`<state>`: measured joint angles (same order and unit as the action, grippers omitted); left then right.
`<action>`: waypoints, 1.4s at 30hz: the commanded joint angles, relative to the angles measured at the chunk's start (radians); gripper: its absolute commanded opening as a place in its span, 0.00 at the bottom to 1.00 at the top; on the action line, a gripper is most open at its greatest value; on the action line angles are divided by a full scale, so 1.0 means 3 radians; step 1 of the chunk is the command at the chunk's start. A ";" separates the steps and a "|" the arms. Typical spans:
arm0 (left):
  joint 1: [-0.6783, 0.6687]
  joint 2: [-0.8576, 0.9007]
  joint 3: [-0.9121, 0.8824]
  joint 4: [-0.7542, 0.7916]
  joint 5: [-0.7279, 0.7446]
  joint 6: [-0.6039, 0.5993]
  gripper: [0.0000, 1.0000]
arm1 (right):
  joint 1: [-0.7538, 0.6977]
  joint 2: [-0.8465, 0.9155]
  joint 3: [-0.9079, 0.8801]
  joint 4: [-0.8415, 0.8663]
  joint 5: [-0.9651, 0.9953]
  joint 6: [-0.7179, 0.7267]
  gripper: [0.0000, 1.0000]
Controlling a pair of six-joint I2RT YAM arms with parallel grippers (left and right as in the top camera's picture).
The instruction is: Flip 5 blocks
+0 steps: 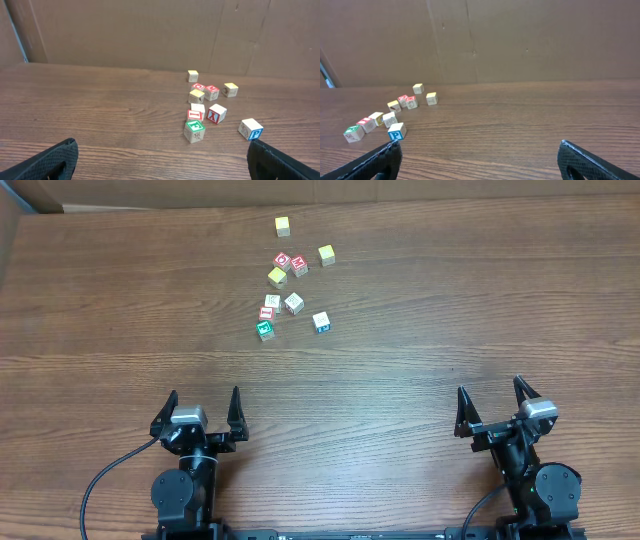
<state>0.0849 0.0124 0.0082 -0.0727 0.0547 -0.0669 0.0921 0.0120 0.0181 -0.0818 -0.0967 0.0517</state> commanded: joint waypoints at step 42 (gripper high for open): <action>-0.0023 0.4552 0.6065 -0.4472 0.0814 0.0050 1.00 | -0.0013 -0.0001 -0.0034 0.0017 0.0018 -0.0013 1.00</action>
<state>0.0849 1.2266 1.6840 -1.3411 0.2405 -0.0734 0.0921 0.0132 0.0181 -0.0814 -0.0967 0.0517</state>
